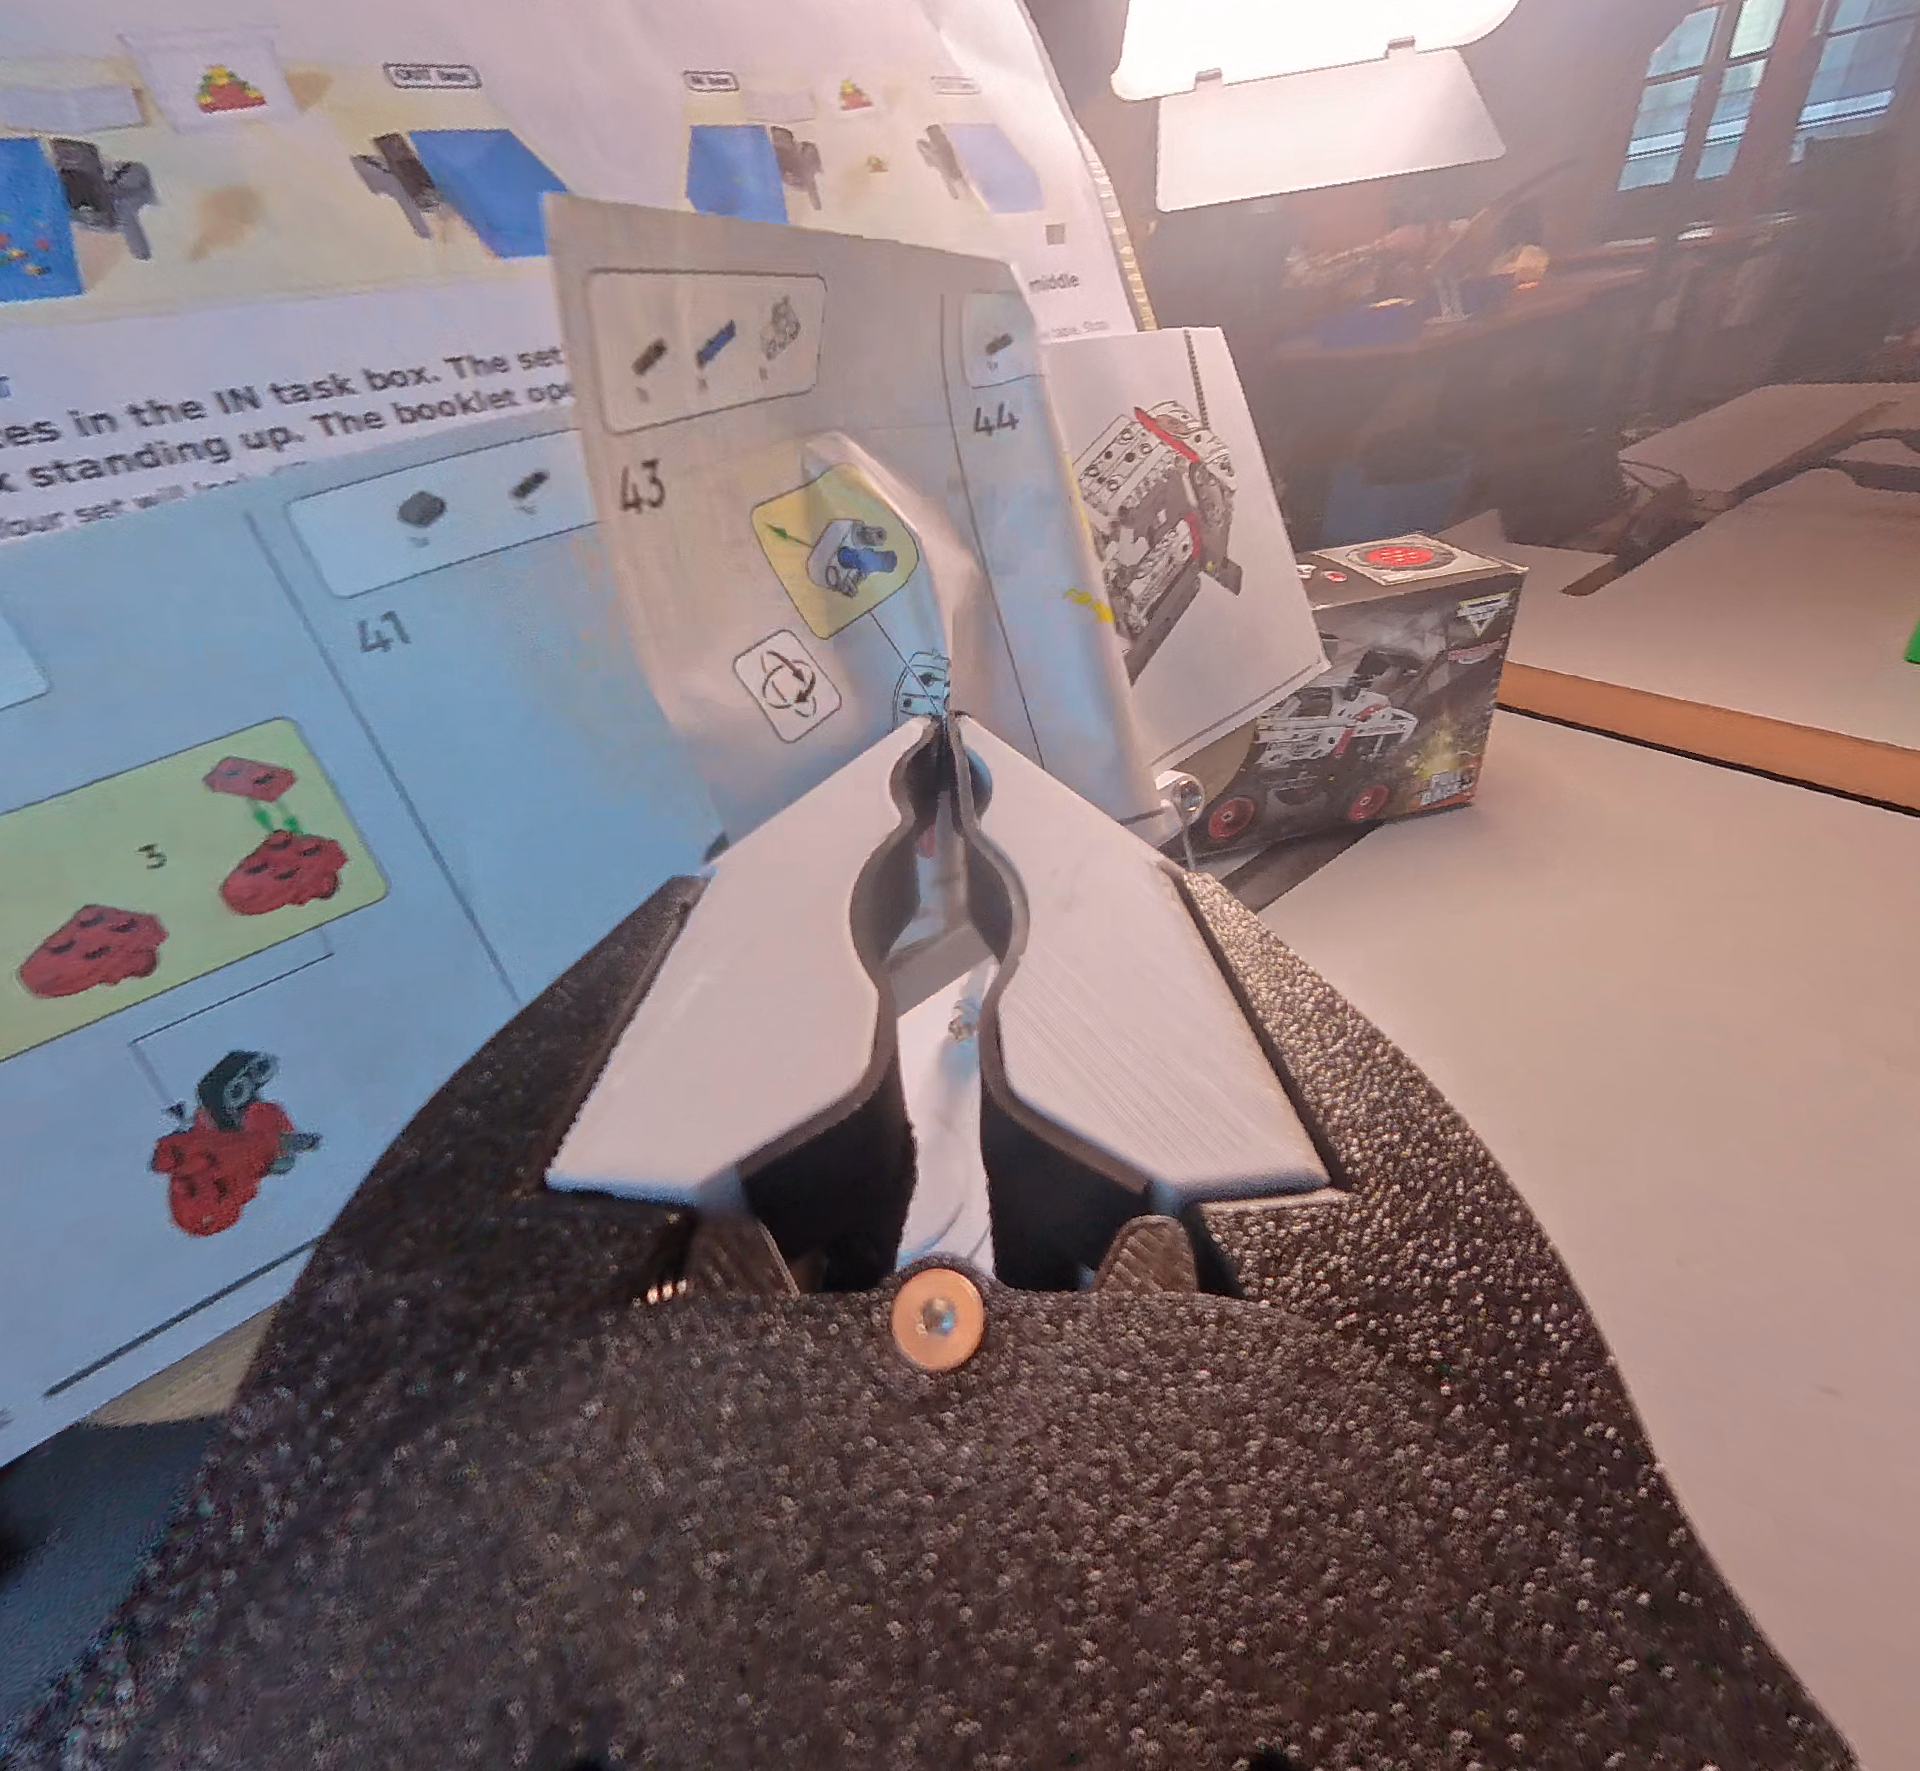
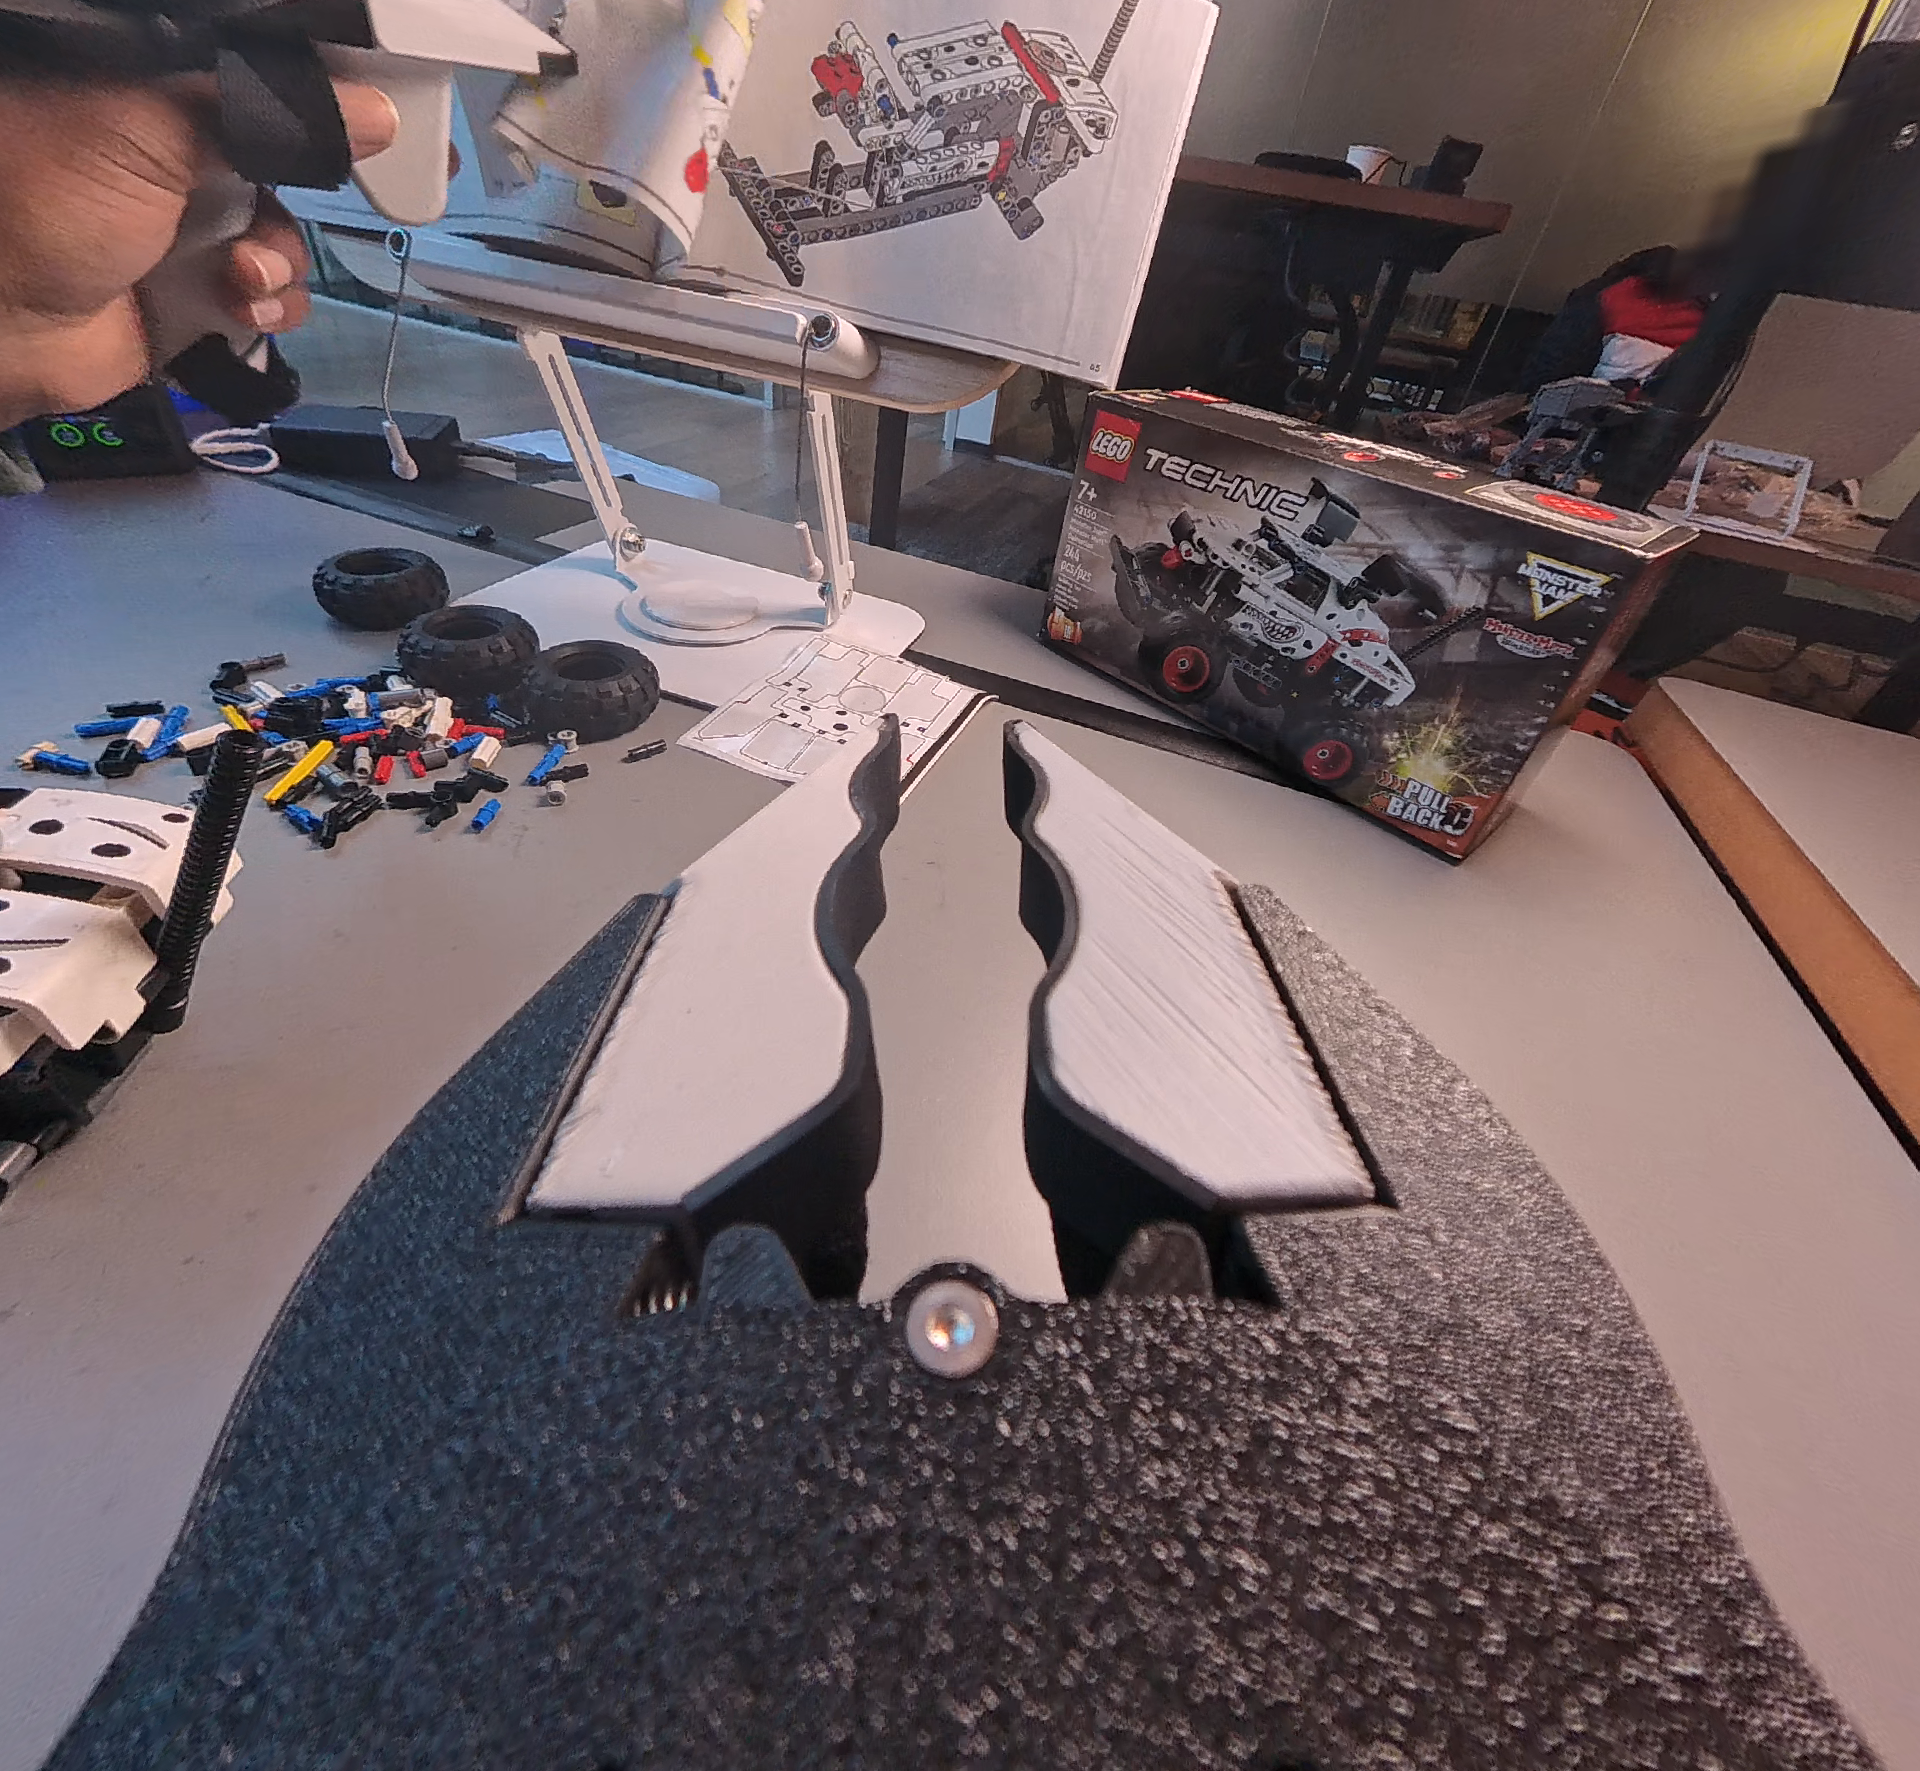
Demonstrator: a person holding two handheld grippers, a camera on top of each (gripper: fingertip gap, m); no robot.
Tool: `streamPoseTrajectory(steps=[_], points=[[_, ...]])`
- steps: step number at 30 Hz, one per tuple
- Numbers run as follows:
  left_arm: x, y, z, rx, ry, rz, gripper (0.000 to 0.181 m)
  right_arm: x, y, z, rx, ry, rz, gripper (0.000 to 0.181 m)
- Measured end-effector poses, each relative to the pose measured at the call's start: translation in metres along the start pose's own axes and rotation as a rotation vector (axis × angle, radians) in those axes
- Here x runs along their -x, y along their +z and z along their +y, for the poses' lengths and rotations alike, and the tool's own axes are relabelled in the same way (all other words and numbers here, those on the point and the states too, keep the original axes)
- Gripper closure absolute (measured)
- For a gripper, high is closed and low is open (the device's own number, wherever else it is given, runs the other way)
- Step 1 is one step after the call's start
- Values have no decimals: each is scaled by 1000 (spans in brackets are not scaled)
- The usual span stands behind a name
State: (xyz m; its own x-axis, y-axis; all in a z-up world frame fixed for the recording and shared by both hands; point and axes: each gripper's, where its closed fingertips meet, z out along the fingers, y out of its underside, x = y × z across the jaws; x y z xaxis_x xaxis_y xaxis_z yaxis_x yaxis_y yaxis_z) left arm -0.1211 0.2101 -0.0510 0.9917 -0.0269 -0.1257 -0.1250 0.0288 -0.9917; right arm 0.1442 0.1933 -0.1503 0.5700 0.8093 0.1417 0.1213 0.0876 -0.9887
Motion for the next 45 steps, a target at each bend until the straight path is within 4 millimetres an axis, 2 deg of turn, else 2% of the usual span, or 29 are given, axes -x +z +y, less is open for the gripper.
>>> streamPoseTrajectory(steps=[5,8,17,21,26,29,35,41,43,45], points=[[-29,14,-1,18,3,106,181,3,1,2,7,-6,-6,163],[-39,23,0,30,15,128,181,3,2,4,11,-10,-8,163],[-48,35,3,39,3,157,177,7,4,9,28,-12,-19,163],[-38,31,2,33,7,116,178,9,4,11,34,-15,-24,163],[2,19,4,35,-23,-7,181,11,5,11,35,-13,-33,163],[16,13,6,37,-50,-16,181,14,8,13,42,-12,-45,163],[21,7,4,37,-26,-14,181,28,28,6,31,-14,-87,163],[-4,13,-7,13,-32,67,181,44,46,-7,12,-30,-137,162],[-15,18,-11,5,-6,80,181,43,61,-21,-5,-80,-132,159],[-22,22,-13,8,26,73,181,45,86,-37,-10,-127,-134,148]])
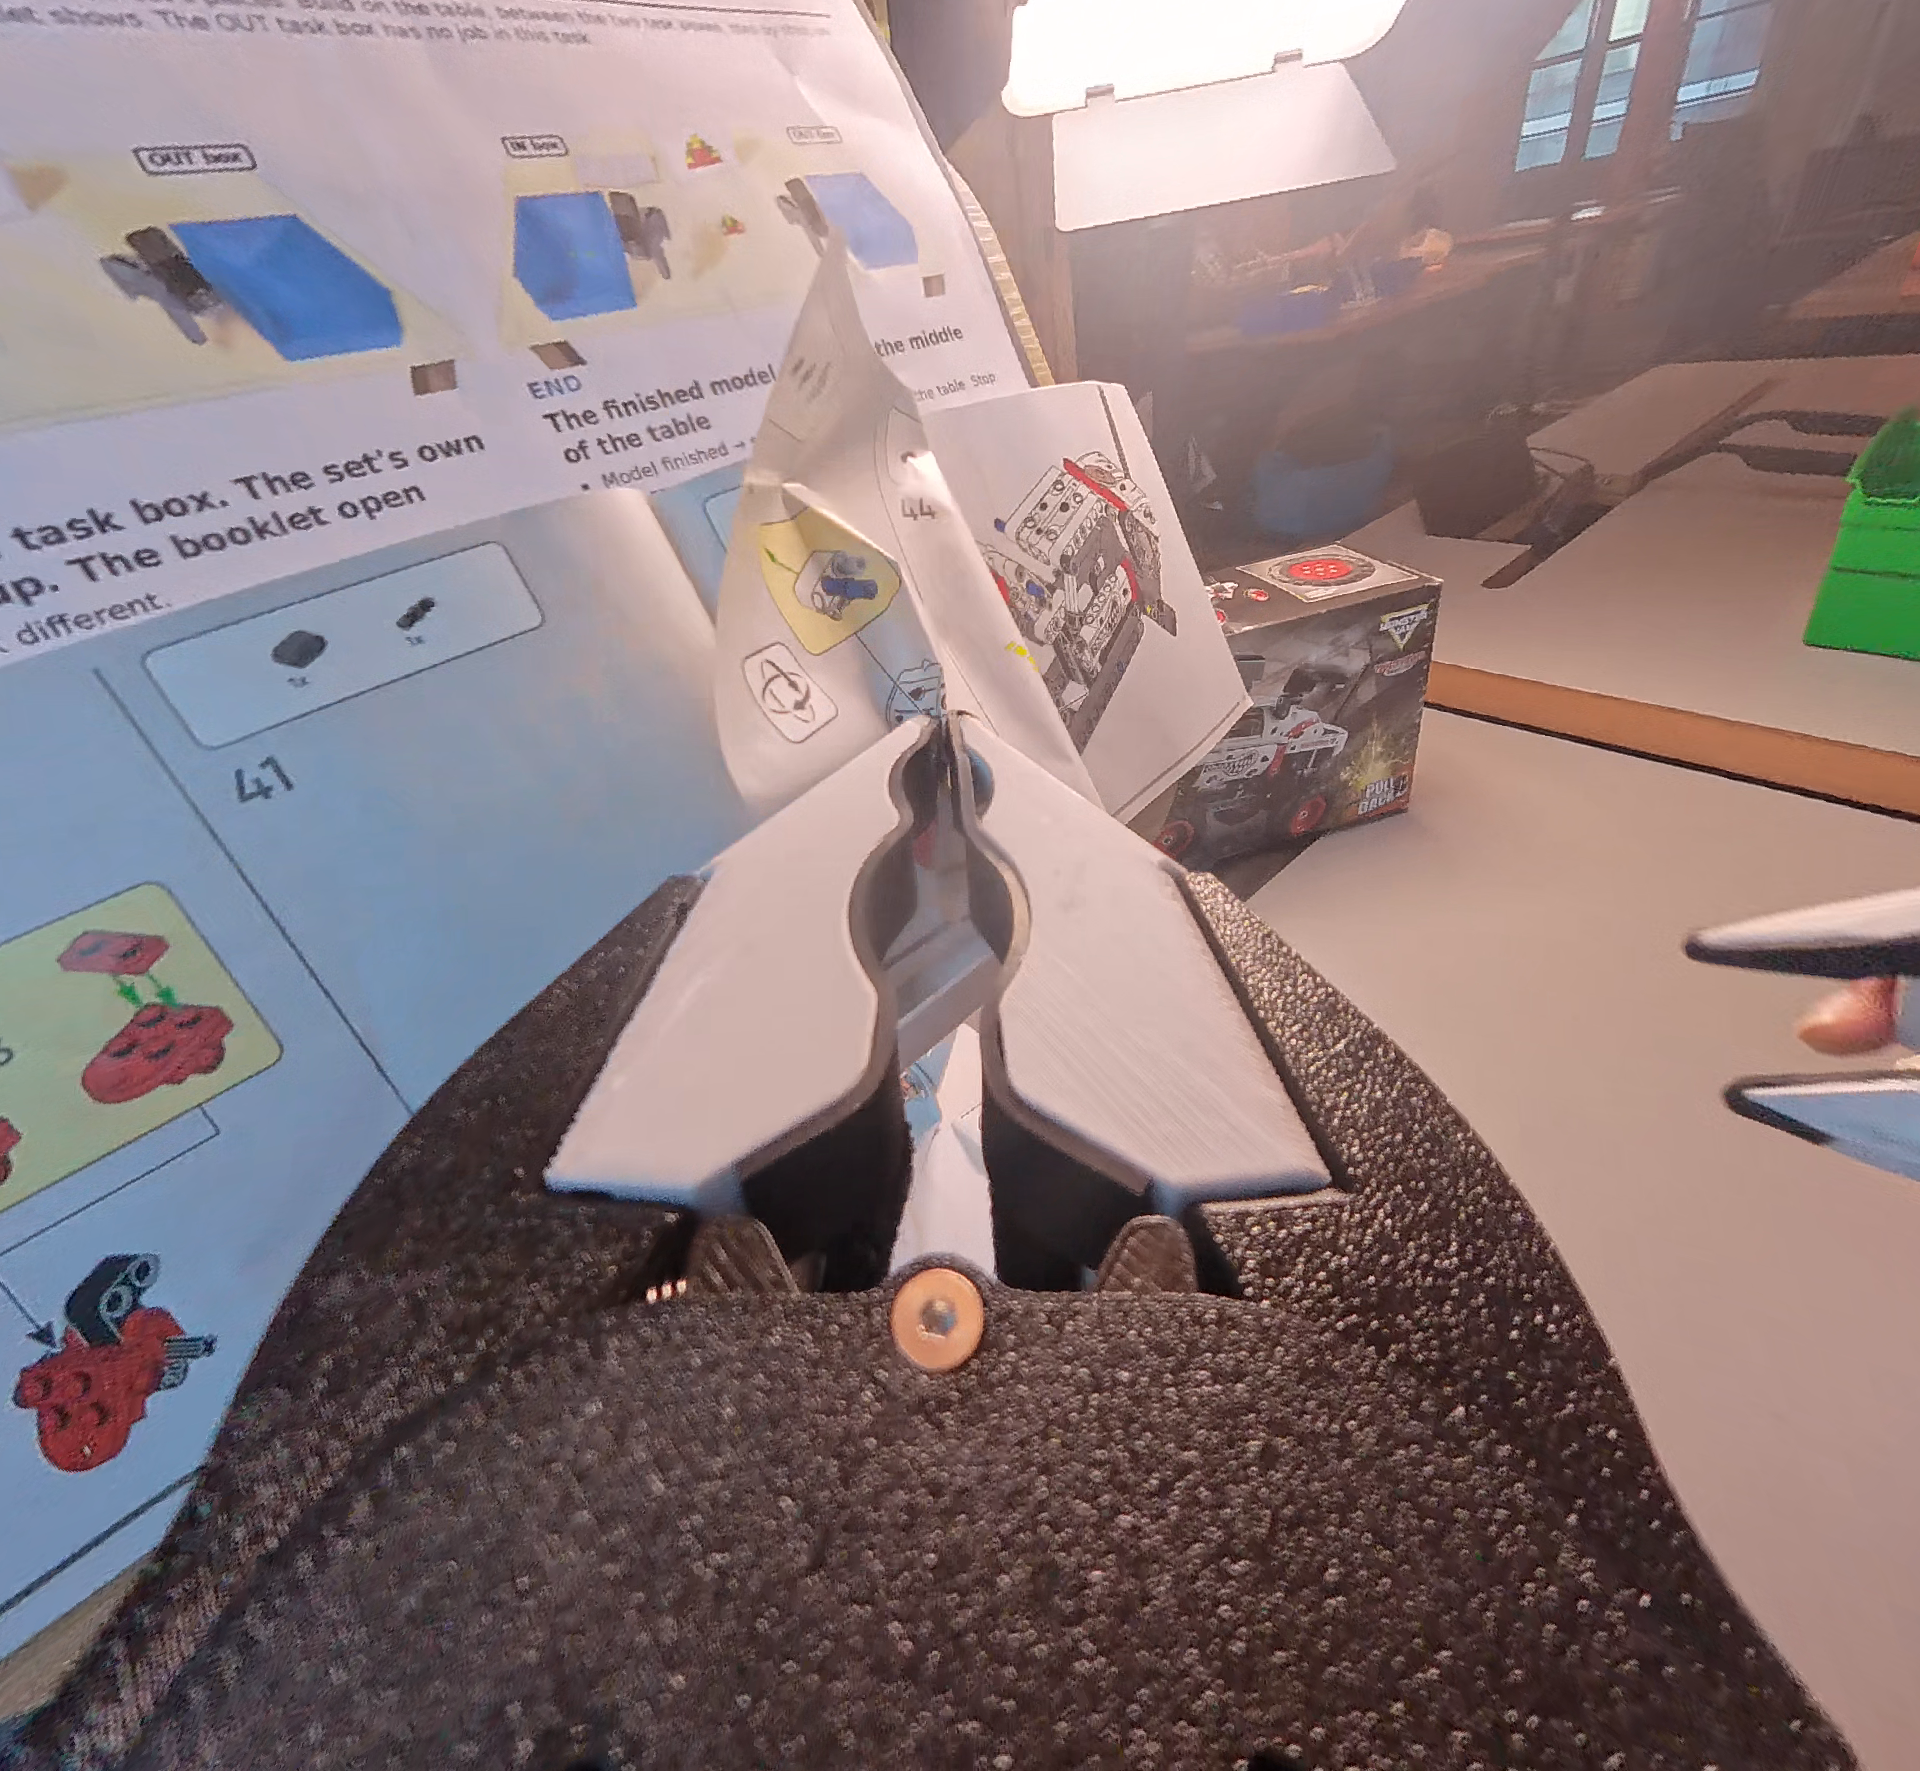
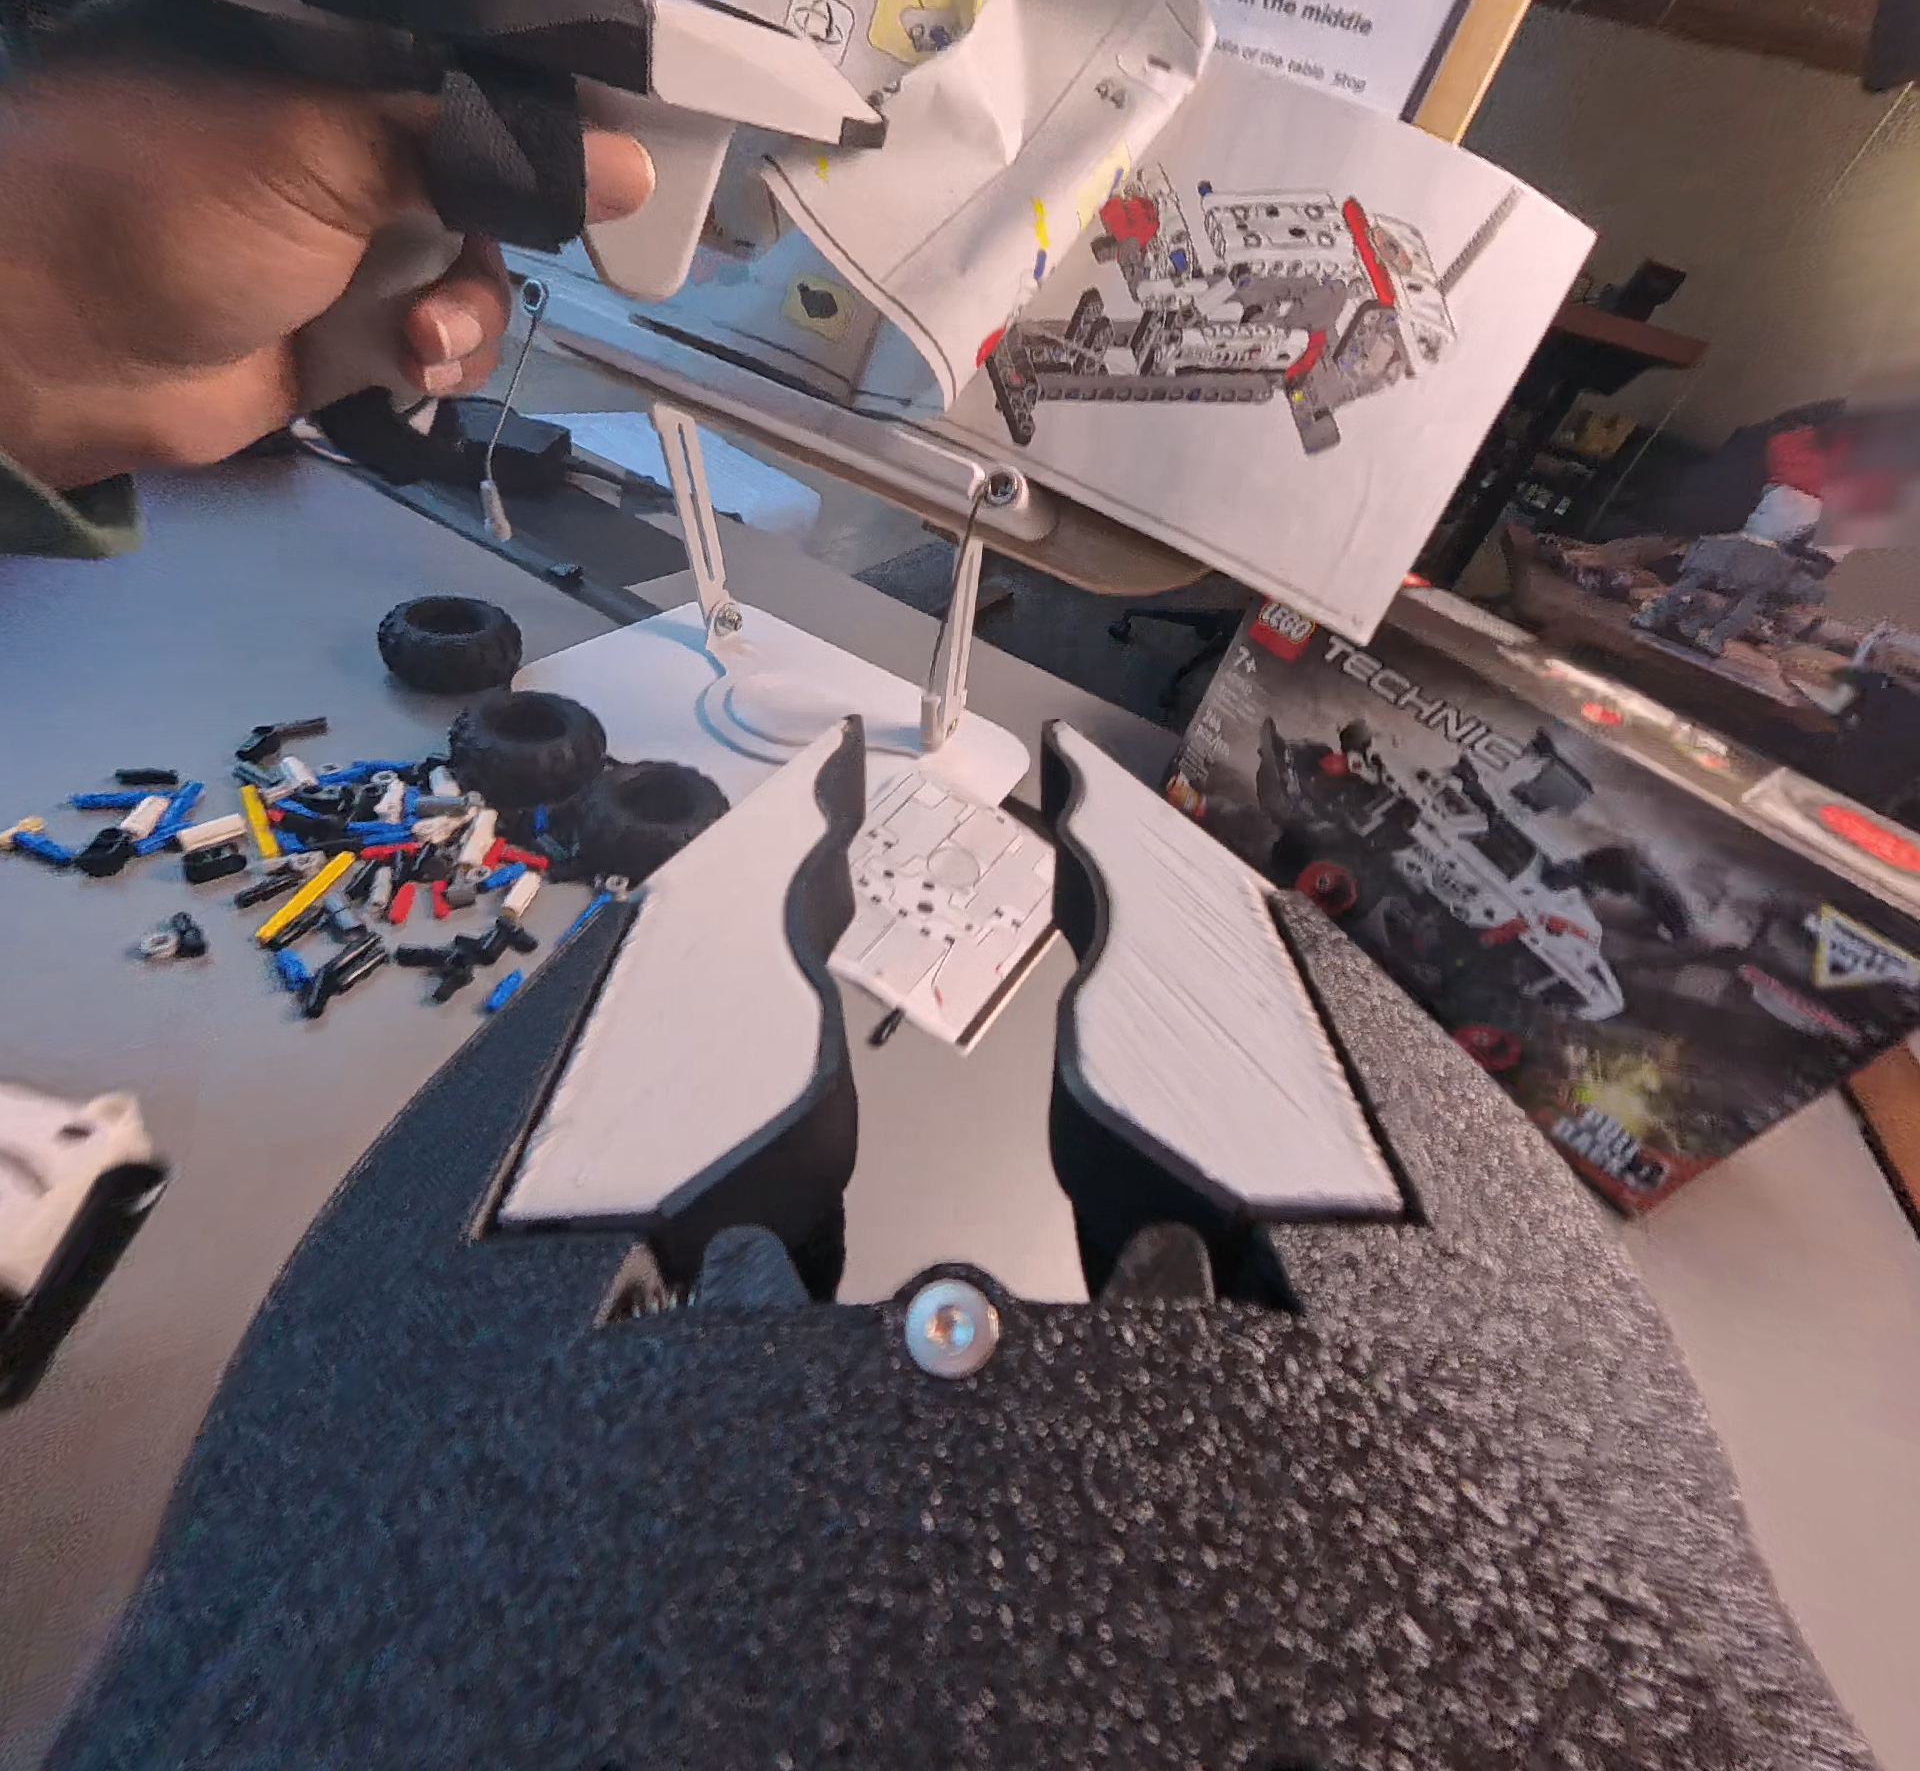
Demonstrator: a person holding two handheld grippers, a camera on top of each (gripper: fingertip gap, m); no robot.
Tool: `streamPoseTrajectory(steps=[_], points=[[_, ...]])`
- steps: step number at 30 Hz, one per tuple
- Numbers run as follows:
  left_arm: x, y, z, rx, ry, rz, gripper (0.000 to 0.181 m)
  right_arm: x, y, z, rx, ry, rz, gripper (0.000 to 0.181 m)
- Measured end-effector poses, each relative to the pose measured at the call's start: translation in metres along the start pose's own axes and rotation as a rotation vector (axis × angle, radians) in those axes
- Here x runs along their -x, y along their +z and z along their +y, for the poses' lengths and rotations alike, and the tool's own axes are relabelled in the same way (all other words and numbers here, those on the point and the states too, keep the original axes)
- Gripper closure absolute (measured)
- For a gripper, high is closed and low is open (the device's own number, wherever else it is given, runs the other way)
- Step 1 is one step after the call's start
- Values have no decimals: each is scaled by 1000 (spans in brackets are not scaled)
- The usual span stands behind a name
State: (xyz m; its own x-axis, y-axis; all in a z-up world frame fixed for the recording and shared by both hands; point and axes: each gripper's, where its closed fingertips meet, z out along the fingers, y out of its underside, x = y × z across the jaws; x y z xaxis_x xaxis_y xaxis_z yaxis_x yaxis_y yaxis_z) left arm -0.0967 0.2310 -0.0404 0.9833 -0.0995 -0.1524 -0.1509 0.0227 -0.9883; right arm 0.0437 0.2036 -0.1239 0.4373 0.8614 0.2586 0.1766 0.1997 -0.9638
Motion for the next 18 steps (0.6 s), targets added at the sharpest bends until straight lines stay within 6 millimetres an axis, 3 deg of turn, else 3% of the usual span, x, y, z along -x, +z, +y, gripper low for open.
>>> streamPoseTrajectory(steps=[6,8,11,15,18], points=[[-10,0,-3,7,70,3,178,3,95,-43,-44,-188,73,107],[-15,-1,-3,22,94,33,175,7,117,-55,-73,-225,116,106],[-21,-9,-4,29,123,80,170,6,132,-68,-117,-193,169,129],[-17,-38,-26,-84,120,112,164,11,135,-78,-169,-226,193,164],[12,-70,-54,-246,106,10,166,24,137,-82,-186,-315,191,169]])
